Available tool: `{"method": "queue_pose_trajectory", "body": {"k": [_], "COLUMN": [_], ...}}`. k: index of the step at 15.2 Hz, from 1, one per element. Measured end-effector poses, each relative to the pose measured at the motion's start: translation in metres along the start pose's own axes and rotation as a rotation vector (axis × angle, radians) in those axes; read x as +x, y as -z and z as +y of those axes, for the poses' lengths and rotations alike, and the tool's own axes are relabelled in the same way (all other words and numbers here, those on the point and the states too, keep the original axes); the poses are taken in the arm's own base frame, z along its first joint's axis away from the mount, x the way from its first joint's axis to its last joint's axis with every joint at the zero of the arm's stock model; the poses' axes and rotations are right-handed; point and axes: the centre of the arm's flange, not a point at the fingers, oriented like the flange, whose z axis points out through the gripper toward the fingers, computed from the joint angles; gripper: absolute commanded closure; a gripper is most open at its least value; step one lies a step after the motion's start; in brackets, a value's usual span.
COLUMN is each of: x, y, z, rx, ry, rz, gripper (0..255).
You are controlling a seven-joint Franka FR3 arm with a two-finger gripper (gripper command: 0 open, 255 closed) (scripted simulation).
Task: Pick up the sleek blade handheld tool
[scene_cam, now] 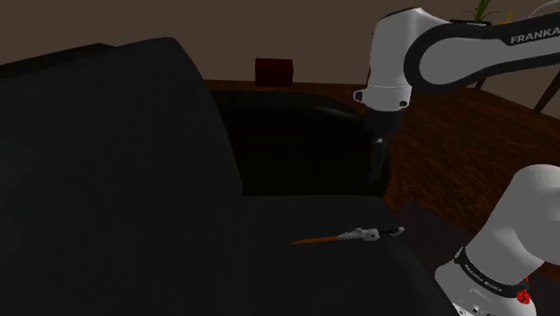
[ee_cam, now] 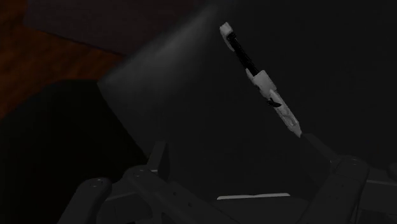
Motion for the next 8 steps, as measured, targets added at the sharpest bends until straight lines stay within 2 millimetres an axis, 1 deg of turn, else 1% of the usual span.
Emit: {"method": "queue_pose_trajectory", "body": {"k": [3, 7, 8], "x": [0.021, 0.04, 0.044], "y": [-0.023, -0.061, -0.07], "z": [-0.03, -0.067, -0.08], "rx": [-0.028, -0.064, -0.074], "ry": [0.113, 0.263, 0.3], "rz": [-0.001, -0.003, -0.003], "gripper": [0, 0, 0]}}
